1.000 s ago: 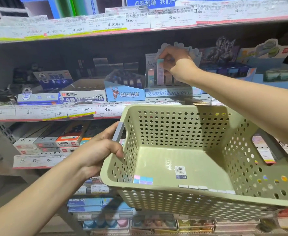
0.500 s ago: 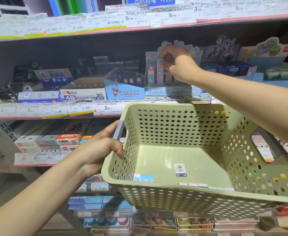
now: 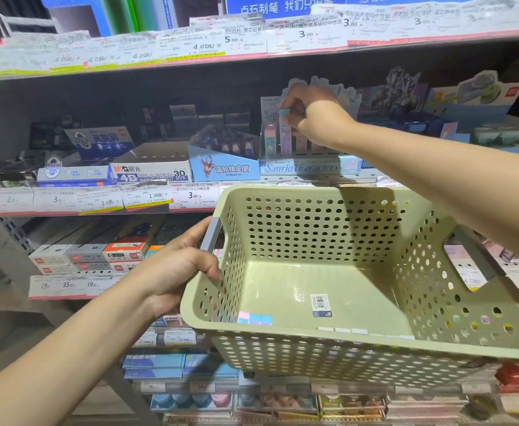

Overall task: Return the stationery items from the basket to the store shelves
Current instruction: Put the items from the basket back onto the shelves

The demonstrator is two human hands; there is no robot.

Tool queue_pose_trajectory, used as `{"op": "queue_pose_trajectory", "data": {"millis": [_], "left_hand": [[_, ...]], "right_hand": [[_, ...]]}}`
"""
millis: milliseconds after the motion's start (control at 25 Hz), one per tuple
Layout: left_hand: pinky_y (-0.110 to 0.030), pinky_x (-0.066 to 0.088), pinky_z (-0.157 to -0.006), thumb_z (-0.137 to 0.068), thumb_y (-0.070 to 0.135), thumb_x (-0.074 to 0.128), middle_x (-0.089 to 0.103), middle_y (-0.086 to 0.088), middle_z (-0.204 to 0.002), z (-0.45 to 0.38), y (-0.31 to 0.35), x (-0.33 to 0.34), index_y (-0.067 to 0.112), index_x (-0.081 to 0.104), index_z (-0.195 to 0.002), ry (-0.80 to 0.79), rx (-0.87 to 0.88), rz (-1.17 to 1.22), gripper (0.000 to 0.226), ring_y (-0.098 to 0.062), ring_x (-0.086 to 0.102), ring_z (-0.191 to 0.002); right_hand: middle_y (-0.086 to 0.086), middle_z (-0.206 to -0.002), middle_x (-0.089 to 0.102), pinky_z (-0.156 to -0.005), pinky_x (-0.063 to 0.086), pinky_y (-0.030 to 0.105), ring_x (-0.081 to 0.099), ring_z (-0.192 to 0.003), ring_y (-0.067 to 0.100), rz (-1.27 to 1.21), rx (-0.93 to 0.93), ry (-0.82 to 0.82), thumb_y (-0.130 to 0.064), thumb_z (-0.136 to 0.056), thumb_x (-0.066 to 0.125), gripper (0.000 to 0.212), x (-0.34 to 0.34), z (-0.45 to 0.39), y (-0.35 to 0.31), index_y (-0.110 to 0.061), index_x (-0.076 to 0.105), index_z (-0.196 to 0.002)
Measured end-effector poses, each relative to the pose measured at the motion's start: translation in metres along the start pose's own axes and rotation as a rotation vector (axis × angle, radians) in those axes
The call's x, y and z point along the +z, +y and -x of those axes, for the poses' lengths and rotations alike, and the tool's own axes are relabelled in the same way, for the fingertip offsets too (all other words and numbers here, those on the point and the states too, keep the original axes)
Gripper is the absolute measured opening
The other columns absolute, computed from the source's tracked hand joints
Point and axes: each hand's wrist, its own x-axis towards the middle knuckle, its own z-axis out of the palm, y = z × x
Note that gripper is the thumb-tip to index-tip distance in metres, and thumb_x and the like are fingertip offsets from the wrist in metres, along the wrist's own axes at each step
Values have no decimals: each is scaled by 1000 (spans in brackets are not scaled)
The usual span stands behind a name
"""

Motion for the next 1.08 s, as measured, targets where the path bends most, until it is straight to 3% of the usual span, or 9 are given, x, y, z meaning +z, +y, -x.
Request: {"op": "queue_pose_trajectory", "data": {"millis": [120,280,440,560,680,920,1080], "left_hand": [[-31,48,-43,-68,-25,28,59,-15,-76,1,0,1,34,61,-116,1,2,-1,83,-23,58,-46],[-31,49,-42,-69,-25,29,59,-15,-75,4,2,3,35,61,-114,4,-4,-1,82,-24,58,-47],[-30,49,-41,-70,-25,28,61,-10,-62,7,4,6,37,62,-109,24,-8,-4,81,-22,58,-44],[-32,50,-43,-70,-25,29,60,-15,-79,8,4,6,38,61,-115,30,-18,-7,84,-25,58,-50],[-34,51,-45,-69,-24,30,59,-16,-82,9,5,7,39,61,-115,33,-19,-20,84,-27,58,-53],[-35,50,-47,-69,-24,29,62,-15,-71,10,7,6,39,59,-118,29,-17,-22,85,-27,59,-53],[-33,50,-43,-71,-25,28,63,-11,-61,12,8,8,37,59,-118,27,-10,-17,83,-25,59,-47]], "right_hand": [[16,-106,65,-75,43,21,61,-96,28,33,-13,-61,-8,-88,59,21,-3,-2,1,-3,62,-108],[17,-101,68,-68,38,15,57,-81,18,0,24,-74,-10,-86,65,18,1,3,1,-3,66,-102],[13,-97,70,-73,44,20,59,-79,17,11,37,-3,-13,-84,67,17,0,6,2,-4,70,-98],[14,-97,72,-82,51,25,66,-87,25,5,29,4,-13,-82,69,18,-4,7,2,-2,72,-96],[15,-98,72,-81,50,25,66,-89,28,81,-32,-2,-11,-85,65,19,-6,7,1,0,73,-98],[18,-111,68,-90,49,39,62,-101,35,316,-143,-146,0,-91,48,31,-1,18,5,-4,66,-115],[19,-112,67,-85,47,35,60,-99,35,288,-93,-148,9,-85,42,50,-2,25,3,-11,56,-130]]}}
